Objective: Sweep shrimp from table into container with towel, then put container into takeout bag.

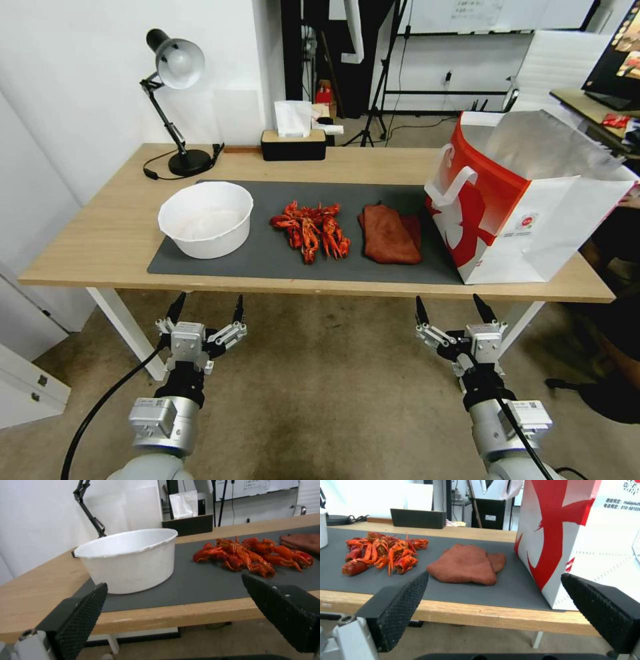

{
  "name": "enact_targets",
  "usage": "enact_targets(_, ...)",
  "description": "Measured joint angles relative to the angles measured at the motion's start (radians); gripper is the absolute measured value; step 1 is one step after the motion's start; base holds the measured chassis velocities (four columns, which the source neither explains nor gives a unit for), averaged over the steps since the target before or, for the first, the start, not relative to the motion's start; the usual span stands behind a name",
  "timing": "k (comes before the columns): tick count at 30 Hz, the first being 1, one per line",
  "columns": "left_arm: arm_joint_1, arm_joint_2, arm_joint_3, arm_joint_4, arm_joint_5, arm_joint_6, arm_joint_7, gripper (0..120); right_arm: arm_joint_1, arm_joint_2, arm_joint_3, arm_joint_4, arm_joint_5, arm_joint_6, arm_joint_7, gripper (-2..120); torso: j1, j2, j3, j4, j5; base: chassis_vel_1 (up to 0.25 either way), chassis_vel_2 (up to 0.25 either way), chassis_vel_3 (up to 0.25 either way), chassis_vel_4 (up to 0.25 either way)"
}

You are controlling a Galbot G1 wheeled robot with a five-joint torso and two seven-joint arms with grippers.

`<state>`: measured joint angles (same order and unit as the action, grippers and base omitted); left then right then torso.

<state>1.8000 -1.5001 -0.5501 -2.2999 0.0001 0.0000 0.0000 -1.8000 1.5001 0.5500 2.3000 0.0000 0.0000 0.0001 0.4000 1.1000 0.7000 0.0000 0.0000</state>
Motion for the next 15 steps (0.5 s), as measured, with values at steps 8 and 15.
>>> enact_targets(8, 0.000, 0.000, 0.000, 0.000, -0.001, 0.000, 0.000, 100, 0.000, 0.000, 0.000, 0.000, 0.000, 0.000, 0.000, 100, 0.000, 0.000, 0.000, 0.0000, 0.0000, 0.000, 0.000, 0.000, 0.000)
enact_targets(15, -0.038, 0.002, -0.047, -0.020, -0.099, 0.123, 0.036, 100, 0.106, 0.018, -0.056, 0.047, 0.083, -0.126, 0.051, 100, 0.000, 0.000, 0.000, 0.0005, 0.0003, 0.000, 0.000, 0.000, 0.000)
